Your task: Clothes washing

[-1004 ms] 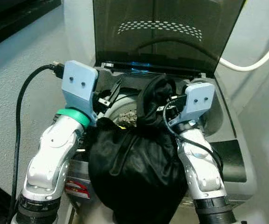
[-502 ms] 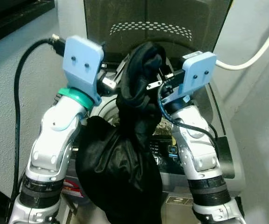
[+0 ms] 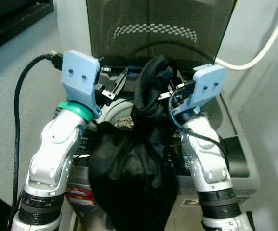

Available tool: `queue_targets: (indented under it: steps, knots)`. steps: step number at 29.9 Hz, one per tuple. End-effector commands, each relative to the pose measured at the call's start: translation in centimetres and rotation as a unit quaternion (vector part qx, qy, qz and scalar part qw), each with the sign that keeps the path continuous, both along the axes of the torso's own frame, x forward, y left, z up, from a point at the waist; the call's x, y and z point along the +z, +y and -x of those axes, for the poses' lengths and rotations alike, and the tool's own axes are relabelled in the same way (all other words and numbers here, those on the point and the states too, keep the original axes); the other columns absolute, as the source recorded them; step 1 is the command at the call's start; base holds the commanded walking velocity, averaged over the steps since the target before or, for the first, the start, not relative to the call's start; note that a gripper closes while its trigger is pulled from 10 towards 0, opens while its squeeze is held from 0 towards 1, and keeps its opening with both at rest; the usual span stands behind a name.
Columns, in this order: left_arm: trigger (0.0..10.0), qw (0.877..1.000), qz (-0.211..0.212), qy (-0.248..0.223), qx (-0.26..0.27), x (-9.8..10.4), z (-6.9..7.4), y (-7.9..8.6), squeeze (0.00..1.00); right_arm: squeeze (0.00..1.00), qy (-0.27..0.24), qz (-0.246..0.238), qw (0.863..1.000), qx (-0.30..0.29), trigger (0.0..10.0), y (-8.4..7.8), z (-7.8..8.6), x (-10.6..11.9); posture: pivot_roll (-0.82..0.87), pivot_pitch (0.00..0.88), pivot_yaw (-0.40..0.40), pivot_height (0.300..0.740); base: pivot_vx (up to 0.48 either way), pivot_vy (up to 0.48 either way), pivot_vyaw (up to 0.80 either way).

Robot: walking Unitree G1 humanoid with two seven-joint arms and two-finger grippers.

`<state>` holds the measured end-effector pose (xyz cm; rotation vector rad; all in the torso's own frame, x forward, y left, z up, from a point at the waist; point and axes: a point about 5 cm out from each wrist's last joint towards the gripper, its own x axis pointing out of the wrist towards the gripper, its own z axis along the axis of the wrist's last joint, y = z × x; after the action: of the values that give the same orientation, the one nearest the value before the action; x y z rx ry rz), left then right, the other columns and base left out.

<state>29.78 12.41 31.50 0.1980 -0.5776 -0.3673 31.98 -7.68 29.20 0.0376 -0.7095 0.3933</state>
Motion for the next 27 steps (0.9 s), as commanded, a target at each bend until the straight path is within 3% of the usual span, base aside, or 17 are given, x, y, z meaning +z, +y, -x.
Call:
queue_targets:
  steps: [1, 12, 16, 17, 18, 19, 22, 24, 27]
  knots:
    - [10.0, 1.000, -0.006, 0.004, 0.000, -0.3, -0.1, -0.1, 0.00, 0.00, -0.011, -0.004, 1.000, 0.003, 10.0, 0.0, 0.2, 0.3, 0.07, 0.065, 0.029, 0.740, 0.000, 0.000, 0.00]
    - [10.0, 0.999, -0.039, 0.010, -0.003, -0.9, -0.2, -0.2, 0.00, 0.00, -0.018, 0.026, 0.999, -0.004, 10.0, -0.2, 0.3, 0.0, 0.07, 0.062, 0.033, 0.740, 0.000, 0.000, 0.00]
    - [10.0, 0.993, -0.077, 0.024, -0.081, -1.4, 0.8, -0.1, 0.00, 0.00, -0.030, 0.025, 0.999, 0.007, 10.0, -0.6, 0.0, 1.2, 0.07, 0.060, 0.036, 0.740, 0.000, 0.000, 0.00]
    - [10.0, 0.987, -0.065, 0.053, -0.136, -2.0, 1.7, 0.1, 0.00, 0.00, -0.036, 0.034, 0.998, 0.031, 10.0, -0.3, 0.0, 1.8, 0.06, 0.061, 0.037, 0.740, 0.000, 0.000, 0.00]
    - [10.0, 0.987, -0.065, 0.053, -0.136, -2.0, 1.7, 0.1, 0.00, 0.00, -0.036, 0.034, 0.998, 0.031, 10.0, -0.3, 0.0, 1.8, 0.06, 0.061, 0.037, 0.740, 0.000, 0.000, 0.00]
    - [10.0, 0.976, -0.053, 0.090, -0.193, -2.9, 3.3, 1.2, 0.00, 0.00, -0.045, 0.047, 0.996, 0.062, 10.0, 0.1, -0.3, 2.9, 0.07, 0.063, 0.028, 0.740, 0.000, 0.000, 0.00]
    - [10.0, 0.978, -0.050, 0.088, -0.184, -2.7, 3.7, 2.3, 0.00, 0.00, -0.044, 0.085, 0.992, 0.088, 10.0, 0.5, -0.5, 2.9, 0.08, 0.064, 0.015, 0.740, 0.000, 0.000, 0.00]
    - [10.0, 0.989, -0.055, 0.060, -0.122, -1.7, 2.9, 3.5, 0.00, 0.00, -0.029, 0.138, 0.982, 0.126, 10.0, 0.7, -0.5, 1.8, 0.11, 0.066, -0.002, 0.740, 0.000, 0.000, 0.00]
    - [10.0, 0.992, -0.060, 0.044, -0.099, -1.1, 2.5, 3.8, 0.00, 0.00, -0.015, 0.153, 0.978, 0.140, 10.0, 0.4, -0.5, 1.1, 0.12, 0.069, -0.009, 0.740, 0.000, 0.000, 0.00]
